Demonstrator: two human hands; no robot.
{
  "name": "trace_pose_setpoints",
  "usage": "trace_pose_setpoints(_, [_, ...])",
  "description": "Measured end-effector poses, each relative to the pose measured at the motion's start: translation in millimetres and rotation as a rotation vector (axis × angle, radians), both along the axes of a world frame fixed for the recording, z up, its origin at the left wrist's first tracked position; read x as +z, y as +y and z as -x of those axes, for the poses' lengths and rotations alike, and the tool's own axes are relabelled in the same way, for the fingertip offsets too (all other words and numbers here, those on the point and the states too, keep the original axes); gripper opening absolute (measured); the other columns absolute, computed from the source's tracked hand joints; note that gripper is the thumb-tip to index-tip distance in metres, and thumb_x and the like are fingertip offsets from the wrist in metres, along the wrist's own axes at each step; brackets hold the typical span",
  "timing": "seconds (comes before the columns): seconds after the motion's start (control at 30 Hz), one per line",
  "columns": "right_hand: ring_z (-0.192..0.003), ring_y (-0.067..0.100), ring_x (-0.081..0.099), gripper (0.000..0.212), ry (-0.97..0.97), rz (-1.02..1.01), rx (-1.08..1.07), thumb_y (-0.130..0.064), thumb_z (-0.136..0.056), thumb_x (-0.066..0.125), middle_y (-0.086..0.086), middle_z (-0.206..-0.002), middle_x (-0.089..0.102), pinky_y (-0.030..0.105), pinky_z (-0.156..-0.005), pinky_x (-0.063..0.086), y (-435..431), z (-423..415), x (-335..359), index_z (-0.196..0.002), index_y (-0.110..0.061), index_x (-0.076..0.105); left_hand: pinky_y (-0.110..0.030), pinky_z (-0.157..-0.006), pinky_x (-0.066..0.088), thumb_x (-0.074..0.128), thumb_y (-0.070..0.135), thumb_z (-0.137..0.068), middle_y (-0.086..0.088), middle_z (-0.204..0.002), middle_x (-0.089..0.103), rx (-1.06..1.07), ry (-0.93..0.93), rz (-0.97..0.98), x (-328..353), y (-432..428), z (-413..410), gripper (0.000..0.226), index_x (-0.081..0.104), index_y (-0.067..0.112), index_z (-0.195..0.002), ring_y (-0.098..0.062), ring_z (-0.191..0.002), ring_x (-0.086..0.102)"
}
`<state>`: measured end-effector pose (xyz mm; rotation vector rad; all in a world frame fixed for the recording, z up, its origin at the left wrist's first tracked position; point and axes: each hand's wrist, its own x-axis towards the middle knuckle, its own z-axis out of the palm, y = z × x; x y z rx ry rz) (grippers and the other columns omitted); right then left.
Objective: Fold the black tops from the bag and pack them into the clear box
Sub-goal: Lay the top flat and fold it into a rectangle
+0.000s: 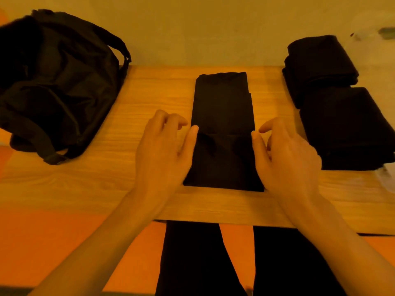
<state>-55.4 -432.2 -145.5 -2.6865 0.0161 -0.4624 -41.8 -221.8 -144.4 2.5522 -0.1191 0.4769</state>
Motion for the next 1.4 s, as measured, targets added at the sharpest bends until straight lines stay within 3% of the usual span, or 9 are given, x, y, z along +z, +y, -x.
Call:
trace_pose_setpoints(0.1, [-0.127, 0.023, 0.050, 0.044, -0.002, 0.191, 0.280, -0.039, -0.108, 0.033, 0.005, -0.138, 0.055, 0.034, -0.097, 0.047, 7.8, 2.9, -4.4, -0.138, -0.017, 0.056, -0.040, -0.112, 0.039, 0.031, 0.050, -0.106, -0.010, -0.152, 0.045, -0.196, 0.071, -0.229, -9.4, -6.8, 28.7, 0.059, 0.050, 0.011, -0.146, -0.027, -0.139, 0.041])
trace_pose_setpoints(0.17, [-0.155, 0.021, 0.010, 0.057, 0.221, 0.342, 0.451, -0.046, -0.107, 0.017, 0.002, -0.166, 0.022, 0.037, -0.124, 0.011, 11.3, -2.4, -9.7, -0.158, -0.023, 0.026, -0.043, -0.126, 0.019, 0.012, 0.057, -0.105, -0.008, -0.169, 0.017, -0.292, 0.211, -0.418, -20.4, -9.7, 33.2, 0.073, 0.024, 0.011, -0.160, -0.023, -0.157, 0.011])
trace_pose_setpoints(0.3, [-0.151, 0.010, -0.022, 0.067, 0.410, 0.398, 0.414, -0.055, -0.096, -0.011, -0.007, -0.167, -0.011, 0.037, -0.123, -0.015, 6.3, -13.3, -20.1, -0.157, -0.029, -0.009, -0.042, -0.128, 0.007, 0.001, 0.061, -0.100, 0.000, -0.170, -0.006, -0.302, 0.343, -0.483, -35.5, -4.2, 27.9, 0.076, 0.003, 0.019, -0.163, -0.015, -0.156, -0.010])
trace_pose_setpoints(0.57, [-0.152, 0.006, -0.016, 0.065, 0.255, 0.236, 0.376, -0.050, -0.104, 0.006, -0.003, -0.168, -0.002, 0.033, -0.126, -0.006, -6.1, 0.9, -6.6, -0.160, -0.019, 0.005, -0.036, -0.127, 0.002, 0.012, 0.057, -0.104, 0.005, -0.170, -0.013, -0.252, 0.205, -0.192, -21.2, 2.4, 30.2, 0.071, 0.000, 0.019, -0.163, -0.011, -0.155, -0.015])
trace_pose_setpoints(0.83, [-0.144, 0.001, -0.034, 0.072, 0.431, 0.311, 0.427, -0.061, -0.094, -0.012, -0.008, -0.164, -0.025, 0.030, -0.120, -0.021, 5.1, -1.3, -23.7, -0.156, -0.026, -0.019, -0.040, -0.128, 0.000, -0.007, 0.067, -0.095, 0.009, -0.166, -0.028, -0.335, 0.405, -0.421, -32.8, -0.1, 11.1, 0.077, -0.016, 0.026, -0.160, -0.006, -0.151, -0.027])
trace_pose_setpoints(0.97, [-0.153, 0.004, 0.008, 0.062, 0.264, -0.129, 0.274, -0.055, -0.102, 0.013, -0.010, -0.165, 0.018, 0.029, -0.124, 0.008, 6.1, -17.0, 4.4, -0.159, -0.032, 0.021, -0.033, -0.126, 0.006, 0.014, 0.067, -0.099, 0.017, -0.169, -0.010, -0.268, 0.381, 0.003, -2.1, -0.6, -2.4, 0.070, 0.007, 0.037, -0.162, -0.002, -0.154, -0.009])
trace_pose_setpoints(1.07, [-0.114, 0.014, 0.058, 0.046, 0.313, -0.429, 0.009, -0.043, -0.105, 0.040, -0.003, -0.133, 0.055, 0.033, -0.091, 0.051, 8.6, -91.3, 22.9, -0.147, -0.023, 0.043, -0.035, -0.115, 0.037, 0.039, 0.054, -0.104, 0.006, -0.157, 0.035, -0.085, 0.360, 0.092, 10.3, -4.4, -65.9, 0.054, 0.038, 0.030, -0.153, -0.012, -0.142, 0.035])
trace_pose_setpoints(1.23, [-0.080, 0.021, 0.053, 0.036, 0.674, -0.120, -0.080, -0.045, -0.100, 0.054, 0.012, -0.104, 0.059, 0.037, -0.072, 0.043, 8.5, -201.6, 37.1, -0.102, -0.010, 0.056, -0.025, -0.083, 0.045, 0.062, 0.043, -0.098, -0.001, -0.124, 0.061, -0.020, 0.400, 0.067, 6.3, -5.3, -185.0, 0.041, 0.059, 0.020, -0.132, -0.015, -0.111, 0.058])
trace_pose_setpoints(1.4, [-0.084, 0.022, 0.052, 0.038, 0.878, -0.273, -0.035, -0.037, -0.095, 0.068, 0.009, -0.093, 0.052, 0.033, -0.075, 0.045, 4.0, -230.5, 46.1, -0.112, -0.009, 0.050, -0.020, -0.066, 0.041, 0.079, 0.034, -0.087, 0.008, -0.096, 0.060, -0.218, 0.642, 0.004, 17.8, -7.3, -232.2, 0.029, 0.065, 0.025, -0.112, -0.009, -0.090, 0.057])
